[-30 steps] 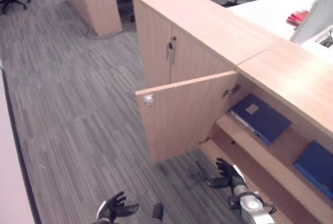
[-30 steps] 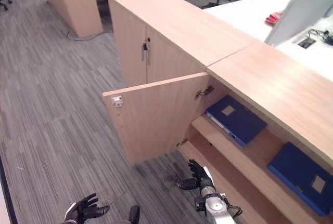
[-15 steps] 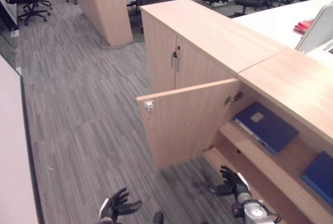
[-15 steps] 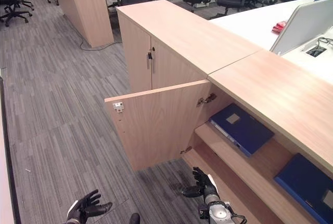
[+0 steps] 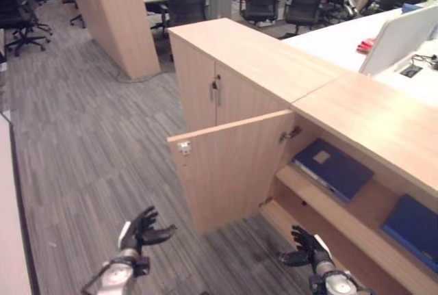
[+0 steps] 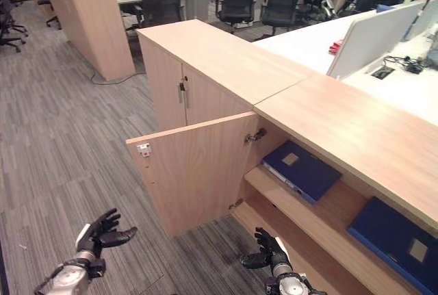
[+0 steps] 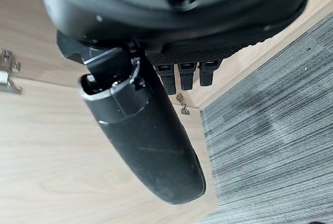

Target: Put the empty folder in the office cabinet

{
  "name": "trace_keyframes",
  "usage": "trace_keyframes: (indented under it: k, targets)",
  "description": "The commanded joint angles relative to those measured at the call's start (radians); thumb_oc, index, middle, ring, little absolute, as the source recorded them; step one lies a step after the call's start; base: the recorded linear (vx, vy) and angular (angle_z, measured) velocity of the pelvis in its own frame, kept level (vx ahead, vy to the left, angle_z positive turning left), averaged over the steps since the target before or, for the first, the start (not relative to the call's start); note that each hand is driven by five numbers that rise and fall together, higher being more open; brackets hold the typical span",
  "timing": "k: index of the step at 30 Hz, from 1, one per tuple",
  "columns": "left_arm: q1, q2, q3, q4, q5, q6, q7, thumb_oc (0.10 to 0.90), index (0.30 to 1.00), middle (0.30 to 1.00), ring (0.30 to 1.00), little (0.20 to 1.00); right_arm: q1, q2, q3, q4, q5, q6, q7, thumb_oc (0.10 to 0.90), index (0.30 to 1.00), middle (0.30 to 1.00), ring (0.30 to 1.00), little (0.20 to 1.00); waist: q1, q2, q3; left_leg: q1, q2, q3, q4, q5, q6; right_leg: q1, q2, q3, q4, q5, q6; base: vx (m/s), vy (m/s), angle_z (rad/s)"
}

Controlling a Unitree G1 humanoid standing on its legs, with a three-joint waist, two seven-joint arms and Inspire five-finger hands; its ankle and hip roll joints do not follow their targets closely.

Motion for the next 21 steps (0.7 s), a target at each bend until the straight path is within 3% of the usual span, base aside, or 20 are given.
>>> trace_keyframes:
  k: [1, 13, 21]
  targets:
    - [-0.201, 0.106, 0.017, 0.030, -0.032, -0.102, 0.022, 0.800, 0.900, 0.900, 0.900, 0.900, -0.052, -0.079, 0.032, -0.100, -0.003, -0.065, 0.014, 0.800, 0.900, 0.900, 0.900, 0.900, -0.014, 0.033, -0.035, 0.070, 0.009, 0.001, 0.000, -0.148, -0.035, 0.032, -0.025, -0.044, 0.022, -0.074, 0.068, -0.01, 0.000, -0.09]
    - [-0.353, 0.186, -0.033, 0.066, -0.032, -0.096, 0.006, 0.800, 0.900, 0.900, 0.900, 0.900, -0.049, -0.088, 0.054, -0.082, -0.022, -0.058, 0.028, 0.800, 0.900, 0.900, 0.900, 0.900, -0.052, 0.039, -0.042, 0.072, 0.010, 0.022, 0.000, -0.152, -0.036, 0.014, -0.025, -0.020, 0.034, -0.067, 0.075, 0.00, 0.004, -0.07]
    - [-0.422, 0.172, -0.104, 0.027, -0.027, -0.097, -0.015, 0.800, 0.900, 0.900, 0.900, 0.900, -0.055, -0.087, 0.053, -0.061, -0.031, -0.051, 0.026, 0.800, 0.900, 0.900, 0.900, 0.900, -0.069, 0.039, -0.045, 0.070, 0.008, 0.031, 0.000, -0.153, -0.033, -0.001, -0.029, -0.012, 0.044, -0.065, 0.078, 0.00, 0.007, -0.06]
